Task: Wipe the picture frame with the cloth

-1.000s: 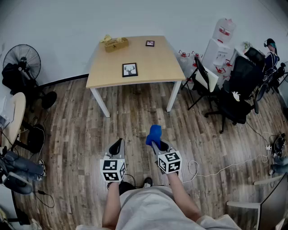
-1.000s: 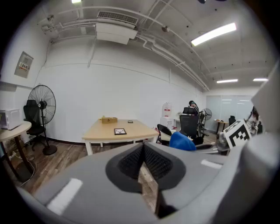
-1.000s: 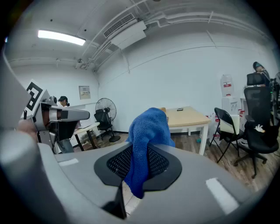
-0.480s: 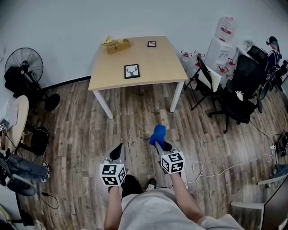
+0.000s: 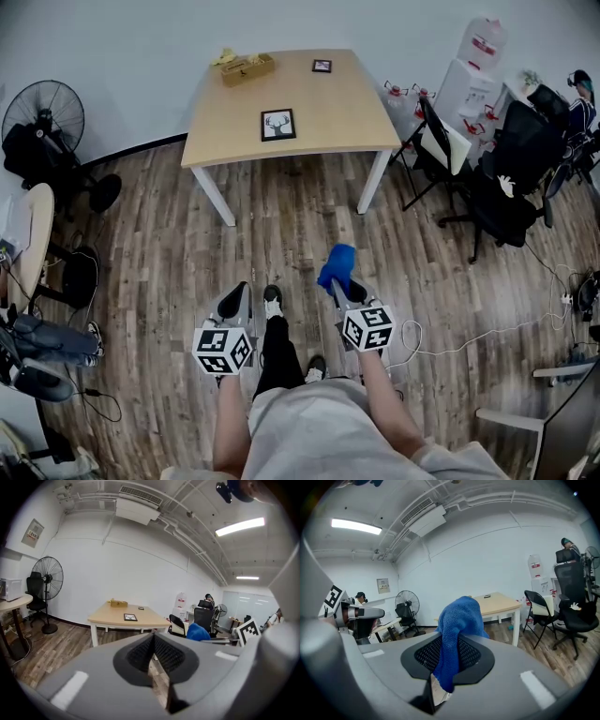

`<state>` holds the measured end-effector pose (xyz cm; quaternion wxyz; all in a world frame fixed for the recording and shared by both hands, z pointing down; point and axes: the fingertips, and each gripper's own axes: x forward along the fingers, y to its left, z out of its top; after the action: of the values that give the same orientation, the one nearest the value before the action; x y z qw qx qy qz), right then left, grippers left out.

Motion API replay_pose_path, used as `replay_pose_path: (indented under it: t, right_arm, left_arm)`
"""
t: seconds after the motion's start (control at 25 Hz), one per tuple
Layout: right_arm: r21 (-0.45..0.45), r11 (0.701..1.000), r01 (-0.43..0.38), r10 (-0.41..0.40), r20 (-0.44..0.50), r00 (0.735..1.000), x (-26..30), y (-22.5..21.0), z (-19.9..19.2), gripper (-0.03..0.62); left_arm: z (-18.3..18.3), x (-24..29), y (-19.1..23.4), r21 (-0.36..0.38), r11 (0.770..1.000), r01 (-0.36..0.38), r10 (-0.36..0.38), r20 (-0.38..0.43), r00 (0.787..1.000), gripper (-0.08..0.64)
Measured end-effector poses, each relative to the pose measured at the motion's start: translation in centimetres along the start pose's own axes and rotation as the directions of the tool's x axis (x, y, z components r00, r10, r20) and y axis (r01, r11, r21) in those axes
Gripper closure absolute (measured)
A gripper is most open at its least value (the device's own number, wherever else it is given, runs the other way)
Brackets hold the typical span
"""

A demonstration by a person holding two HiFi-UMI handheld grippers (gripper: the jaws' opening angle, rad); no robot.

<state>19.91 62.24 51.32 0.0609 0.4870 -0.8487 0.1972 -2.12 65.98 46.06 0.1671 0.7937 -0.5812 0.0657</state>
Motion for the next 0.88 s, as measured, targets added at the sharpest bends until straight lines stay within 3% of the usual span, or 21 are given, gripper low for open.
replay_pose_path:
  t: [0.24,0.56,0.88]
  right_arm:
    - [0.022,0.999,0.049,-0.049,-0.015,0.999,4.3,-2.4,0.8,0.537]
    - [-0.020,1.000,0.016,-0.017,-0.075,0.997,15.5,-3.3,3.9,0.536]
    - [-0.019,0.999,0.037,-0.038,-0.078,0.996,27.0,-4.6,9.3,0.535]
  left_arm:
    - [0.6,4.8,2.9,-0.027,1.000,0.013,-0.013,-0.007,1.000,0.508]
    - [5.0,14.7,10.4,-0.052,0.999,-0.008,0.006,-0.023,1.000,0.508]
    - [10.9,25.3,16.7,0.014,0.999,0.041,-0.040,-0.057,0.998,0.508]
